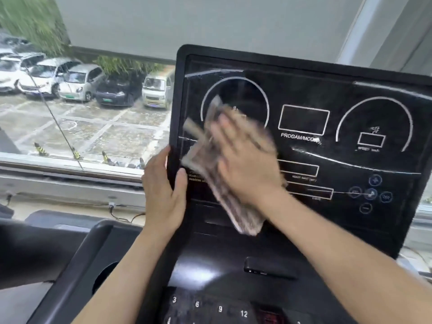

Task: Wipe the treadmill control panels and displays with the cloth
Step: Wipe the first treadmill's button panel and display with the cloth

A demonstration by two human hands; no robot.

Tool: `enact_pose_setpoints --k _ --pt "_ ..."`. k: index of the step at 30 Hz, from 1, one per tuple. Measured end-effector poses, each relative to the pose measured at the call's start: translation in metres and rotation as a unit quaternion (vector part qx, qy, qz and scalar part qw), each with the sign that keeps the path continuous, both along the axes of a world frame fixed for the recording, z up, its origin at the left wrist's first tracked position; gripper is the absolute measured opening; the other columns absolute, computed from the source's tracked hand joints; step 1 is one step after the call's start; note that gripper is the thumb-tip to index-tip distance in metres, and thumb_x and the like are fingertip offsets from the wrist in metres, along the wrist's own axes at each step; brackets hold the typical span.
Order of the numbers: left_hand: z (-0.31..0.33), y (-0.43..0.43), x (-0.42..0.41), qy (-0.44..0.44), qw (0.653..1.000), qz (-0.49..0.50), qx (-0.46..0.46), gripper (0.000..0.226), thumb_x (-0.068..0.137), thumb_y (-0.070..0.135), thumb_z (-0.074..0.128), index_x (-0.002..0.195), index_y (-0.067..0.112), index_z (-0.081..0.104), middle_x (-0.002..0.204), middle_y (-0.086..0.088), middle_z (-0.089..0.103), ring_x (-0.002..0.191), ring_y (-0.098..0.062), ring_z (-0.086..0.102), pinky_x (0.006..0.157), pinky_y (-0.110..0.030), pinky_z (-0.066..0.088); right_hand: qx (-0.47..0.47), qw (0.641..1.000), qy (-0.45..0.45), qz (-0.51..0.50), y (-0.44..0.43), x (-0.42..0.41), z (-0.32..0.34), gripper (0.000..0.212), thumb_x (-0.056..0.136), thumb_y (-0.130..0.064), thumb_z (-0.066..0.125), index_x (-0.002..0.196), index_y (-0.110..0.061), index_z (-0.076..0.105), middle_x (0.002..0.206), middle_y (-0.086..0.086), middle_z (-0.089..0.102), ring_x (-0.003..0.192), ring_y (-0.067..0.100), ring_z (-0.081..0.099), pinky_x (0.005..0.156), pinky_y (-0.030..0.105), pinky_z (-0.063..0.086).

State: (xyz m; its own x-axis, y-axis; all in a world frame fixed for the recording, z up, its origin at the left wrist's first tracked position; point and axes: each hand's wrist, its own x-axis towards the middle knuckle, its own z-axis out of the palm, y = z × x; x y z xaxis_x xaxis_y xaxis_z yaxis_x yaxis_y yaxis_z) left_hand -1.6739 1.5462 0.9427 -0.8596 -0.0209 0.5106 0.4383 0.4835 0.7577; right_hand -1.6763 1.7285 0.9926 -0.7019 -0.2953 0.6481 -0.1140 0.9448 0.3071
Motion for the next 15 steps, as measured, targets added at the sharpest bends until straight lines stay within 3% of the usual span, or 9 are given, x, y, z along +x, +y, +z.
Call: enact_pose_setpoints --k 3,6,8,11,13,14,15 --pt "-0.009 -0.009 -0.005 -0.131 0.985 -0.057 0.100 0.040 0.103 0.035 0.034 0.143 0.034 0.032 0.134 0.022 0.042 0.121 0.006 0.038 0.096 -0.005 0.027 0.057 0.986 -0.103 0.114 -0.025 0.033 -0.061 0.055 0.096 -0.032 0.044 0.148 -0.016 0.039 0.152 0.004 0.039 0.136 0.018 0.040 0.109 0.036 0.034" --pt "-0.020 -0.018 -0.007 -0.184 0.969 -0.091 0.140 0.034 0.104 0.039 0.030 0.138 0.038 0.035 0.139 0.023 0.040 0.128 0.008 0.034 0.094 0.004 0.021 0.120 0.969 -0.137 0.166 -0.012 0.019 -0.040 0.053 0.096 -0.037 0.041 0.146 -0.021 0.043 0.148 0.000 0.046 0.130 0.016 0.048 0.098 0.036 0.044" --pt "-0.025 -0.020 -0.008 -0.215 0.963 -0.098 0.132 0.035 0.105 0.039 0.028 0.139 0.036 0.031 0.140 0.028 0.028 0.130 0.010 0.024 0.091 0.009 0.013 0.088 0.985 -0.079 0.122 -0.002 -0.015 0.012 0.053 0.094 -0.039 0.041 0.145 -0.026 0.044 0.147 -0.002 0.047 0.127 0.016 0.050 0.090 0.037 0.049" --pt "-0.030 -0.018 -0.009 -0.242 0.955 -0.102 0.135 0.031 0.104 0.036 0.026 0.134 0.038 0.025 0.129 0.036 0.022 0.126 0.012 0.019 0.083 0.013 0.010 -0.028 1.000 -0.002 -0.002 -0.007 -0.060 0.092 0.056 0.098 -0.041 0.033 0.152 -0.025 0.028 0.159 -0.002 0.026 0.143 0.015 0.027 0.109 0.039 0.035" --pt "-0.032 -0.019 -0.011 -0.256 0.947 -0.117 0.155 0.036 0.101 0.047 0.029 0.132 0.034 0.040 0.142 0.026 0.028 0.131 0.008 0.026 0.100 0.004 0.015 -0.049 0.997 0.032 -0.049 -0.024 -0.069 0.093 0.058 0.099 -0.038 0.032 0.153 -0.019 0.024 0.161 0.001 0.019 0.147 0.015 0.018 0.115 0.032 0.019" --pt "-0.035 -0.020 -0.014 -0.266 0.937 -0.129 0.187 0.045 0.098 0.055 0.033 0.130 0.029 0.053 0.144 0.016 0.041 0.130 0.002 0.036 0.110 -0.011 0.023 -0.043 0.997 0.032 -0.053 -0.034 -0.067 0.080 0.059 0.099 -0.037 0.033 0.153 -0.016 0.024 0.161 0.003 0.019 0.147 0.015 0.017 0.117 0.029 0.012" --pt "-0.037 -0.021 -0.016 -0.303 0.916 -0.132 0.228 0.048 0.096 0.058 0.038 0.121 0.026 0.063 0.133 0.006 0.058 0.123 -0.004 0.050 0.111 -0.028 0.034 -0.031 0.998 0.024 -0.041 -0.045 -0.059 0.059 0.060 0.098 -0.037 0.035 0.153 -0.014 0.026 0.160 0.005 0.021 0.147 0.015 0.017 0.117 0.028 0.007"
